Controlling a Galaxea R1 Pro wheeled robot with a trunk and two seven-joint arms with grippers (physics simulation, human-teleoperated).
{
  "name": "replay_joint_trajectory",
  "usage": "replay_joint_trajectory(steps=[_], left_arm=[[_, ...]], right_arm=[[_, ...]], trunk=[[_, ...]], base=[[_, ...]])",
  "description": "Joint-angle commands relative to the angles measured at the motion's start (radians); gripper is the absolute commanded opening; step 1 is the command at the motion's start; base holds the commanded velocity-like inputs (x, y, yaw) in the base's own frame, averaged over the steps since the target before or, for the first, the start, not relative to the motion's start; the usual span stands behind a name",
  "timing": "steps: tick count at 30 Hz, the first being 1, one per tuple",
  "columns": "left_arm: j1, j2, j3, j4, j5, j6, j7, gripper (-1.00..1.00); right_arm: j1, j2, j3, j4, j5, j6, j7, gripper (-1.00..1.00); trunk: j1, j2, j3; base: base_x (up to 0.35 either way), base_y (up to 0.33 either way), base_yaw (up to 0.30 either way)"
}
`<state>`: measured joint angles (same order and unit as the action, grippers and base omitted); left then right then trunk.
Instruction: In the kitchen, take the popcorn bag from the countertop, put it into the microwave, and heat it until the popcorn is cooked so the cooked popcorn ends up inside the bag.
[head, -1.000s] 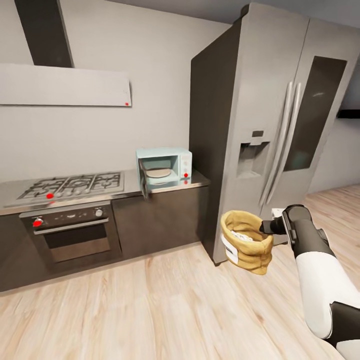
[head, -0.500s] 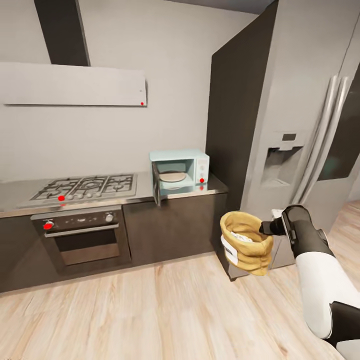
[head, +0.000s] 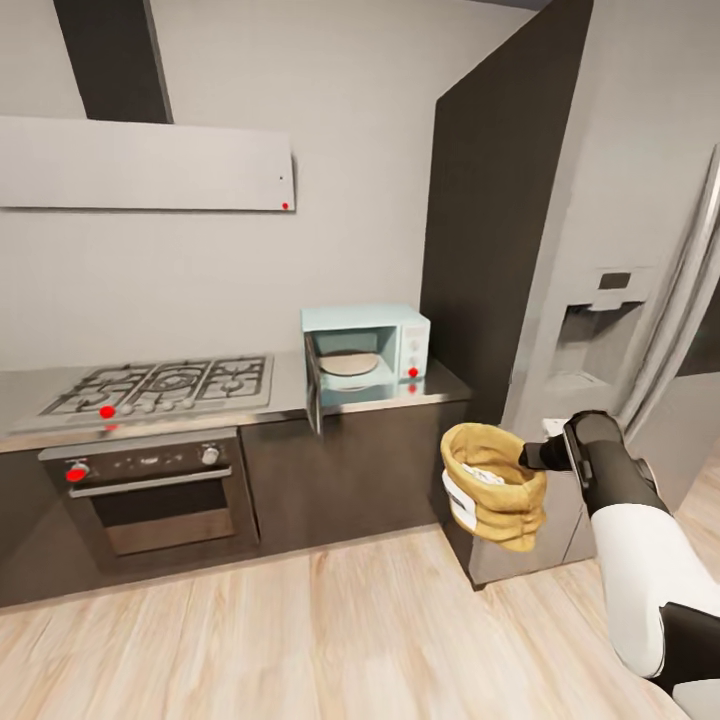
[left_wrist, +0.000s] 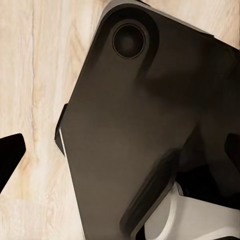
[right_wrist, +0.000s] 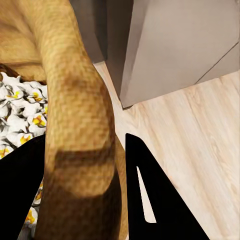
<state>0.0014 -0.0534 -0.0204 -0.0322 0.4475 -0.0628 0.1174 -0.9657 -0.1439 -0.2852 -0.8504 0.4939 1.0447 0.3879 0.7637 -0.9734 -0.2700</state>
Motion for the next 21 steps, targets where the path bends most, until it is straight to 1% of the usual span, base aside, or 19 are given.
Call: replay_joint_trajectory(steps=[1, 17, 19, 21], left_arm=[[0.0, 0.0, -0.003, -0.002, 0.005, -0.002, 0.004, 1.0], [0.0, 0.0, -0.003, -0.002, 0.005, -0.003, 0.004, 1.0], [0.0, 0.0, -0.003, -0.002, 0.005, -0.003, 0.004, 1.0], [0.0, 0.0, -0.003, -0.002, 0.005, -0.003, 0.004, 1.0]], right_arm=[[-0.001, 0.0, -0.002, 0.0, 0.009, 0.003, 0.009, -1.0], [-0.001, 0.002, -0.002, 0.001, 0.01, 0.003, 0.008, -1.0], [-0.001, 0.006, -0.001, 0.001, 0.01, 0.003, 0.009, -1.0], [-0.001, 0.026, -0.001, 0.0, 0.011, 0.003, 0.007, -1.0]], trunk=[[0.001, -0.001, -0.001], [0.001, -0.001, -0.001], [0.001, -0.001, -0.001], [0.001, -0.001, -0.001]], base=[[0.323, 0.0, 0.185], [0.323, 0.0, 0.266], [0.323, 0.0, 0.272], [0.323, 0.0, 0.271]])
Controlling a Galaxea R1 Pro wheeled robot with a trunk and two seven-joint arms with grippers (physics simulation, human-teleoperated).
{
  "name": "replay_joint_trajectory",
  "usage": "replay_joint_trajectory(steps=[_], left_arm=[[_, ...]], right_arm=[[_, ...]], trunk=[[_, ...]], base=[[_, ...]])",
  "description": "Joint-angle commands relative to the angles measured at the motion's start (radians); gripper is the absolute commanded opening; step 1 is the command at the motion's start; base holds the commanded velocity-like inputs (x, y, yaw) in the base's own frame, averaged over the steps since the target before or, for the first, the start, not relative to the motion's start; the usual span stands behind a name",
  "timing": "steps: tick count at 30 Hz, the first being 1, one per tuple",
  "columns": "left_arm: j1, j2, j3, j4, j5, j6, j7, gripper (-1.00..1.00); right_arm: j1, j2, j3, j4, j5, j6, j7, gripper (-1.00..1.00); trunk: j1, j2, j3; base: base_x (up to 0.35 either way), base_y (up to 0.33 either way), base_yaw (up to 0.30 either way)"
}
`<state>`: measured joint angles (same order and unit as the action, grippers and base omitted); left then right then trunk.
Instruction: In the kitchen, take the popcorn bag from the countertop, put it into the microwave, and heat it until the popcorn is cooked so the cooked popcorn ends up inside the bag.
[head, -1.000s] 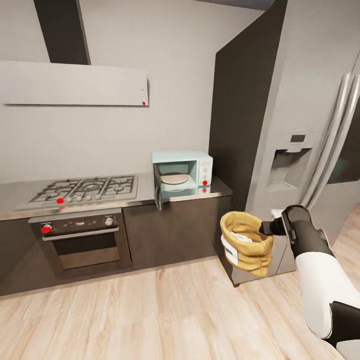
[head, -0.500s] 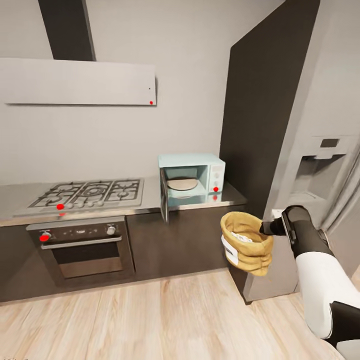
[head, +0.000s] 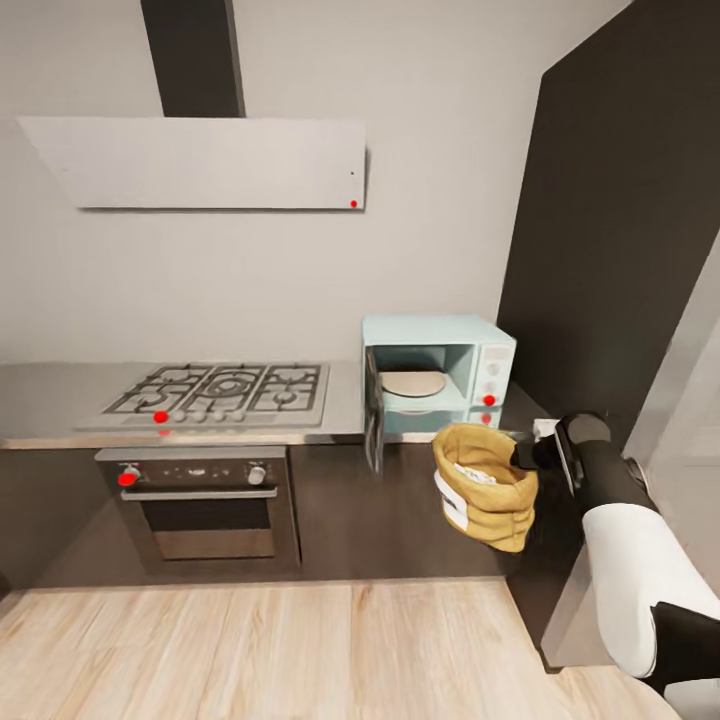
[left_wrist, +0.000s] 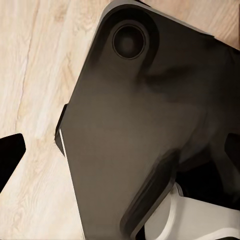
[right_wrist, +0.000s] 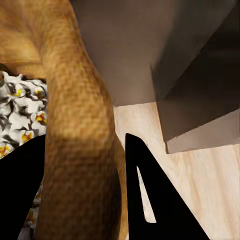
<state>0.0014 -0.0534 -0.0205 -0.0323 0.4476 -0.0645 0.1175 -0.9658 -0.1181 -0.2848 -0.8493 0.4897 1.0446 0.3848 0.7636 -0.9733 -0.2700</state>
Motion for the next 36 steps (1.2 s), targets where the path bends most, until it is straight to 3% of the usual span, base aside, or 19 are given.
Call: replay_joint_trajectory(steps=[1, 8, 30, 36], left_arm=[[0.0, 0.0, -0.003, -0.002, 0.005, -0.001, 0.004, 1.0], [0.0, 0.0, -0.003, -0.003, 0.005, -0.002, 0.004, 1.0], [0.0, 0.0, -0.001, -0.003, 0.005, -0.005, 0.004, 1.0], [0.0, 0.0, -0.001, -0.003, 0.005, -0.005, 0.004, 1.0]], right_arm=[[-0.001, 0.01, -0.002, -0.002, 0.017, 0.003, 0.009, -1.0], [-0.001, 0.019, -0.002, -0.009, 0.023, 0.003, 0.008, -1.0], [0.0, 0.008, -0.004, -0.015, 0.027, 0.003, 0.005, -1.0], [-0.032, 0.018, -0.004, -0.001, 0.101, 0.003, 0.004, -1.0]], trunk=[[0.001, -0.001, -0.001], [0.001, -0.001, -0.001], [0.001, -0.001, -0.001], [0.001, -0.001, -0.001]], base=[[0.323, 0.0, 0.271], [0.286, 0.0, 0.108], [0.005, 0.0, 0.0], [0.0, 0.0, 0.0]])
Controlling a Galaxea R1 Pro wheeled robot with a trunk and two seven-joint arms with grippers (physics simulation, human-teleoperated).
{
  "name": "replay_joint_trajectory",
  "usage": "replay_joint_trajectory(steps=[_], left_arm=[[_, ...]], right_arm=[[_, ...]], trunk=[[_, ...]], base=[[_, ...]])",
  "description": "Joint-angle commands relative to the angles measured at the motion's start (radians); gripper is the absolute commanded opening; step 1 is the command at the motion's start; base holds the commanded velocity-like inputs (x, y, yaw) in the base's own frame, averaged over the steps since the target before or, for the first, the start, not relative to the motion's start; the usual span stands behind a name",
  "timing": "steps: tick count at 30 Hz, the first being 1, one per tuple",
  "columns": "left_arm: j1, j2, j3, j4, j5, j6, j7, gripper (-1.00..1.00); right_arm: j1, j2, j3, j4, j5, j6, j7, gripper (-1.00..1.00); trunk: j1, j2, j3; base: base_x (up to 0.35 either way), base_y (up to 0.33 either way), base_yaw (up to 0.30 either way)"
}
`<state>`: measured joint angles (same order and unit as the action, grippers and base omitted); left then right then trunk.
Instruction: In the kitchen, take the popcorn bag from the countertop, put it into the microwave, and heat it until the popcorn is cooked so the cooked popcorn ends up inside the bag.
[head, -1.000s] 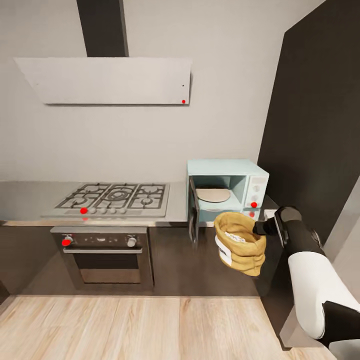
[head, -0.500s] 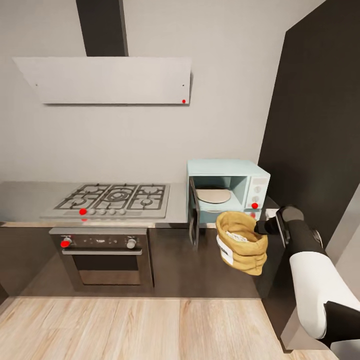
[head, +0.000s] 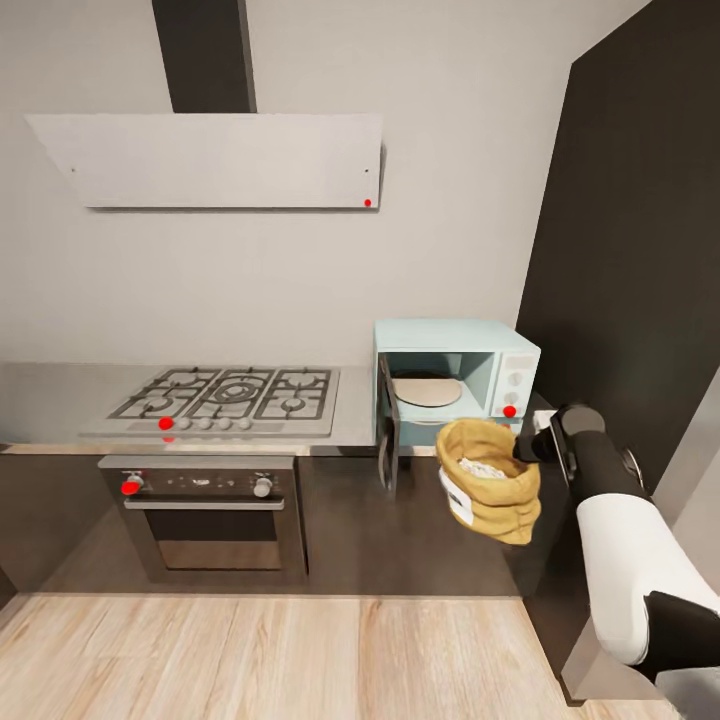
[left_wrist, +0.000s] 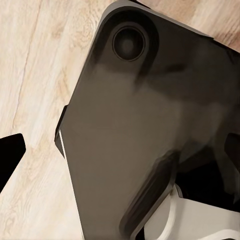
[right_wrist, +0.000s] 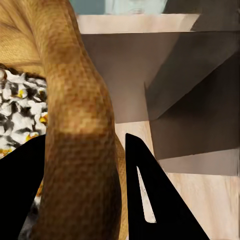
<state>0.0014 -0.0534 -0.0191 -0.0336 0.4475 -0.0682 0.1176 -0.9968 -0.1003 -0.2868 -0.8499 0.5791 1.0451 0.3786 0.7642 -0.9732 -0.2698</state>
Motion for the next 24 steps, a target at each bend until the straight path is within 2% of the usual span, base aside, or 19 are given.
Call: replay_joint_trajectory(steps=[1, 3, 5, 9, 11, 24], left_arm=[[0.0, 0.0, -0.002, -0.002, 0.005, -0.002, 0.004, 1.0], [0.0, 0.0, -0.002, -0.001, 0.005, -0.001, 0.004, 1.0], [0.0, 0.0, -0.002, -0.001, 0.005, -0.001, 0.004, 1.0], [0.0, 0.0, -0.002, -0.002, 0.005, -0.001, 0.004, 1.0], [0.0, 0.0, -0.002, -0.002, 0.005, -0.001, 0.003, 1.0], [0.0, 0.0, -0.002, -0.002, 0.005, -0.001, 0.004, 1.0]], right_arm=[[-0.014, 0.001, -0.002, 0.0, 0.015, 0.002, 0.01, -1.0], [-0.051, 0.003, -0.002, 0.037, 0.017, 0.002, 0.009, -1.0], [-0.114, 0.003, -0.002, 0.149, 0.02, 0.002, 0.008, -1.0], [-0.163, 0.002, -0.002, 0.201, 0.018, 0.002, 0.007, -1.0], [-0.225, -0.003, -0.003, 0.25, 0.012, 0.002, 0.006, -1.0], [-0.232, 0.004, -0.011, 0.255, 0.01, 0.002, 0.013, -1.0]], trunk=[[0.0, -0.001, -0.001], [0.0, -0.001, -0.001], [0.0, -0.001, -0.001], [0.0, -0.001, -0.001], [0.0, -0.001, -0.001], [0.0, -0.001, -0.001]], base=[[0.0, 0.0, 0.0], [0.0, 0.0, 0.0], [0.0, 0.0, 0.0], [0.0, 0.0, 0.0], [0.0, 0.0, 0.0], [0.0, 0.0, 0.0]])
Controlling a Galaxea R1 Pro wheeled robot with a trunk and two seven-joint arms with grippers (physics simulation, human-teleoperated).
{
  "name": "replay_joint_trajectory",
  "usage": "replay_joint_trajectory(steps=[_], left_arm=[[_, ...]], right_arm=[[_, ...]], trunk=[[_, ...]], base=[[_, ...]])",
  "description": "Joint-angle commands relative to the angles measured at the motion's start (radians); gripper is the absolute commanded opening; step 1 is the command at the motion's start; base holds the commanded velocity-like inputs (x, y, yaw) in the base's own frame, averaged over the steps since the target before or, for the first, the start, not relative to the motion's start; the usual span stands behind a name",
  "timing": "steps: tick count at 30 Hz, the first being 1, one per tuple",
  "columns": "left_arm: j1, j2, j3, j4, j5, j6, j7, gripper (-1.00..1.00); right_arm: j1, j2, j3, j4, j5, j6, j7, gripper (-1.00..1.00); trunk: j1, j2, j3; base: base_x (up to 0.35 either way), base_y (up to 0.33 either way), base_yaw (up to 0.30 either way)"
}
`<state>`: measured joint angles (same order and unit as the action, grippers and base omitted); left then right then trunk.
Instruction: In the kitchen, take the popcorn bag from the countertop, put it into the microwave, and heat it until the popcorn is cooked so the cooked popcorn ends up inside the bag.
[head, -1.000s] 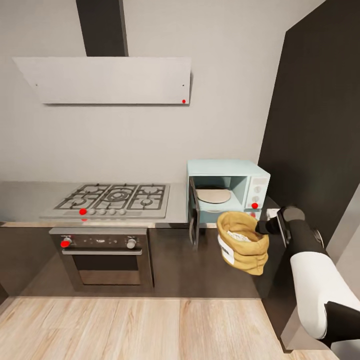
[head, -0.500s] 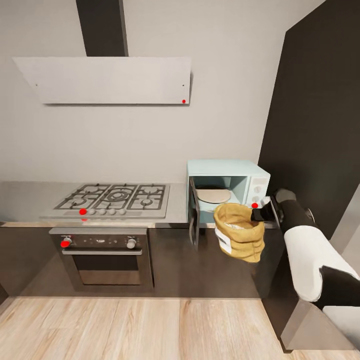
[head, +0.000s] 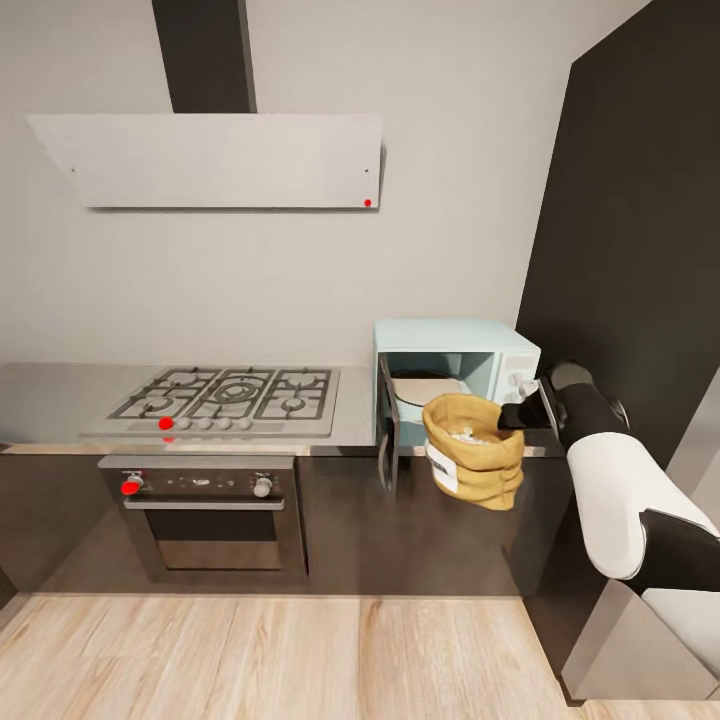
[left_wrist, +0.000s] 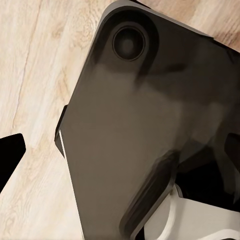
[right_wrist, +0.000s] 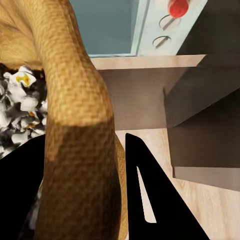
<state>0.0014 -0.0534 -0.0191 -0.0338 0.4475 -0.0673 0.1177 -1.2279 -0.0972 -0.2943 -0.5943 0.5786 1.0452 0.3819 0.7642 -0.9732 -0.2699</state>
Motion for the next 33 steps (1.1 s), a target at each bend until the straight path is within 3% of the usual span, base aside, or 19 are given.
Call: replay_joint_trajectory(steps=[1, 10, 15, 31, 33], left_arm=[[0.0, 0.0, -0.002, -0.001, 0.005, -0.002, 0.004, 1.0], [0.0, 0.0, 0.0, -0.001, 0.006, -0.003, 0.004, 1.0], [0.0, 0.0, -0.001, -0.001, 0.005, -0.002, 0.002, 1.0], [0.0, 0.0, -0.001, -0.001, 0.005, -0.003, 0.003, 1.0], [0.0, 0.0, -0.001, -0.001, 0.006, -0.003, 0.003, 1.0]], right_arm=[[-0.001, 0.001, -0.004, -0.001, 0.01, 0.002, 0.011, -1.0], [-0.001, 0.001, -0.012, -0.002, 0.002, 0.002, 0.018, -1.0], [-0.001, -0.006, -0.029, -0.005, -0.053, 0.002, 0.017, -1.0], [-0.001, 0.003, -0.031, -0.016, -0.055, 0.002, 0.008, -1.0], [-0.001, 0.003, -0.047, -0.016, -0.055, 0.002, 0.008, -1.0]], trunk=[[0.0, -0.001, -0.001], [0.0, -0.001, -0.001], [0.0, -0.001, -0.001], [0.0, -0.001, -0.001], [0.0, -0.001, -0.001]], base=[[0.0, 0.0, 0.0], [0.003, 0.0, 0.0], [0.25, 0.0, 0.0], [0.255, 0.0, 0.0], [0.035, 0.0, 0.0]])
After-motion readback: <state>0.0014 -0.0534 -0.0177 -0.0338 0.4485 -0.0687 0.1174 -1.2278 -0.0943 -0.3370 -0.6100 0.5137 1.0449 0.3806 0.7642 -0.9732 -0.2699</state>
